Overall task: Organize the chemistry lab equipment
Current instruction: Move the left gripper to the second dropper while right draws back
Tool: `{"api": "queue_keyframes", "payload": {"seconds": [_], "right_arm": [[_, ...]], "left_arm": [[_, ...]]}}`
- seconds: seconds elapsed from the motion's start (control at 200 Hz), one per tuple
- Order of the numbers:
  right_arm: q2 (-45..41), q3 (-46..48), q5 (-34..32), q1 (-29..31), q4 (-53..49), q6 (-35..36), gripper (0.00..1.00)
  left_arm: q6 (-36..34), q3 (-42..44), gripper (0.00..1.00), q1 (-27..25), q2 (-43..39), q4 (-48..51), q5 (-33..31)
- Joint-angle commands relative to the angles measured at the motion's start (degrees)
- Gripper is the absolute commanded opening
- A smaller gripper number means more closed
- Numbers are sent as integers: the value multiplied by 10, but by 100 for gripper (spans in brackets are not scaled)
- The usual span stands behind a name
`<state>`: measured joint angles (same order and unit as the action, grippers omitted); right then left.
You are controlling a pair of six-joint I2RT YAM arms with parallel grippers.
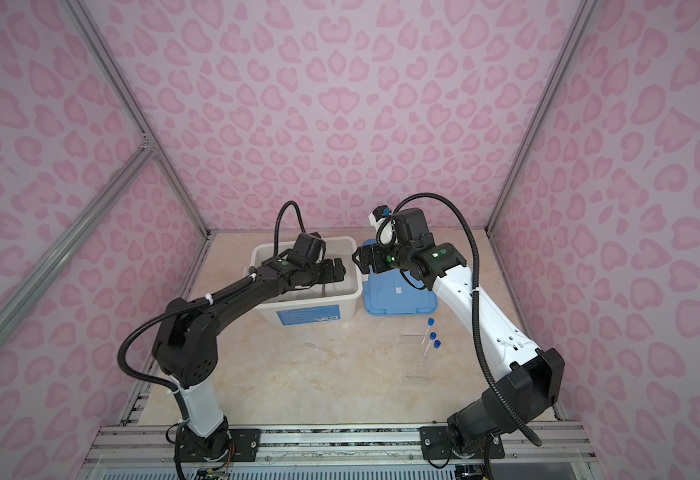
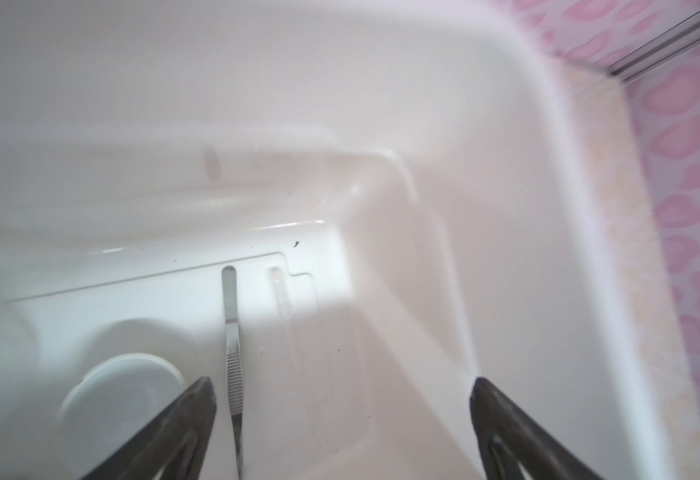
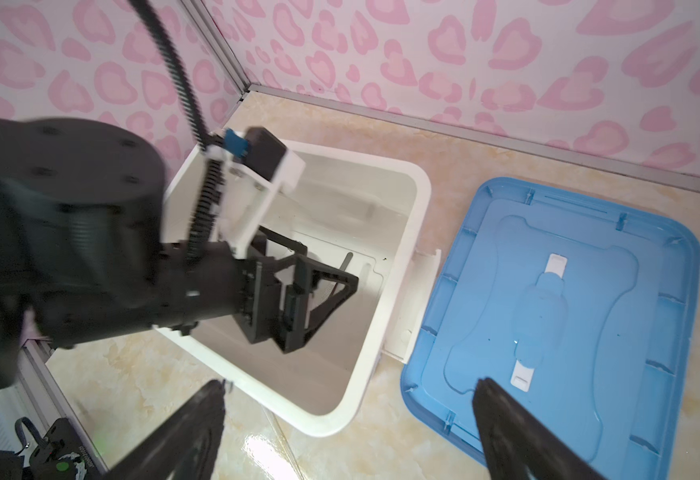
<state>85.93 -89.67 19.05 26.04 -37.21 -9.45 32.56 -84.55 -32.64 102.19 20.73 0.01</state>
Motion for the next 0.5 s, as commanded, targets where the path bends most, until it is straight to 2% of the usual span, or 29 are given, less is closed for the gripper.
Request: {"api": "queue_keyframes", "payload": {"seconds": [0.0, 0.18, 0.27, 0.43, 0.495], "right_arm": [[-10, 2, -10, 0, -11, 1, 94], [-46, 17, -18, 0, -22, 1, 95], [-79, 35, -21, 3, -26, 6, 96], [-138, 92, -49, 34, -36, 8, 97], [-159, 115, -69, 57, -41, 9, 97]], "left_arm": [[4, 14, 97, -4, -72, -5, -22], [22, 67, 97, -12, -171, 0, -47], [54, 122, 97, -14, -232, -1, -24], [150, 196, 100, -22, -330, 44, -16], [198, 242, 95, -31, -370, 45, -21]]}}
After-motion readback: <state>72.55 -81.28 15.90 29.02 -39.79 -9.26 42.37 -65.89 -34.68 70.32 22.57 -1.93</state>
